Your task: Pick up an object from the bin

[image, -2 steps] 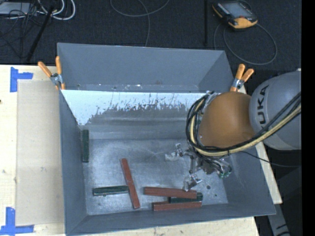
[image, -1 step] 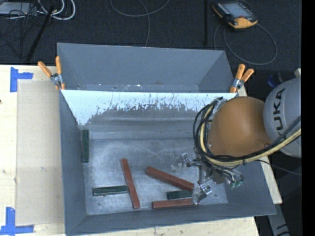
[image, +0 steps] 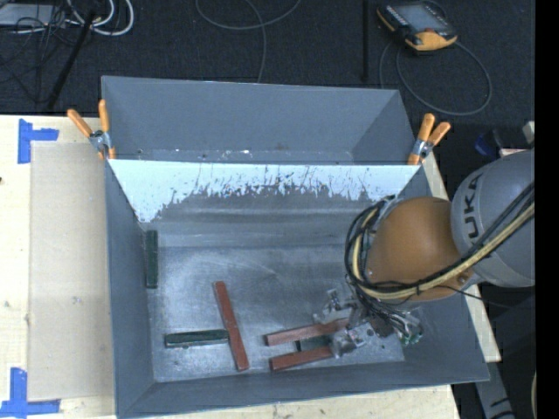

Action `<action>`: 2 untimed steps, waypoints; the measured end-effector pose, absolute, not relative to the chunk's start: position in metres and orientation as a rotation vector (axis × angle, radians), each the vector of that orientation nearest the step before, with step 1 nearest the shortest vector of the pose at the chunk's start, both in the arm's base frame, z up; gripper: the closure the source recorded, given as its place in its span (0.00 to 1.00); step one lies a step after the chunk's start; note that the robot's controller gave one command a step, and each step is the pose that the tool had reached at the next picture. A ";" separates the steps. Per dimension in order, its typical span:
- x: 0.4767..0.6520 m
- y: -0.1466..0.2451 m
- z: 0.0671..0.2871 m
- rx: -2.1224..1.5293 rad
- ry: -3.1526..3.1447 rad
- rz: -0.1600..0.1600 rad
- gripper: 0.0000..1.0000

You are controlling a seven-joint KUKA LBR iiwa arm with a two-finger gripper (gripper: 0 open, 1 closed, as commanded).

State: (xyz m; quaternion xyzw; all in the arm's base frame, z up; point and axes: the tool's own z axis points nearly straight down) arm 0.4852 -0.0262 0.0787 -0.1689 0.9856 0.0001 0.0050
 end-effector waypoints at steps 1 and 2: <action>0.485 -0.026 0.079 -0.530 3.086 0.000 1.00; 0.487 -0.031 0.205 -0.656 3.072 0.002 1.00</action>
Offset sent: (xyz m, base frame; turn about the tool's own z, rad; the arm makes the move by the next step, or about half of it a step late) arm 0.0015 -0.0055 0.1269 -0.0837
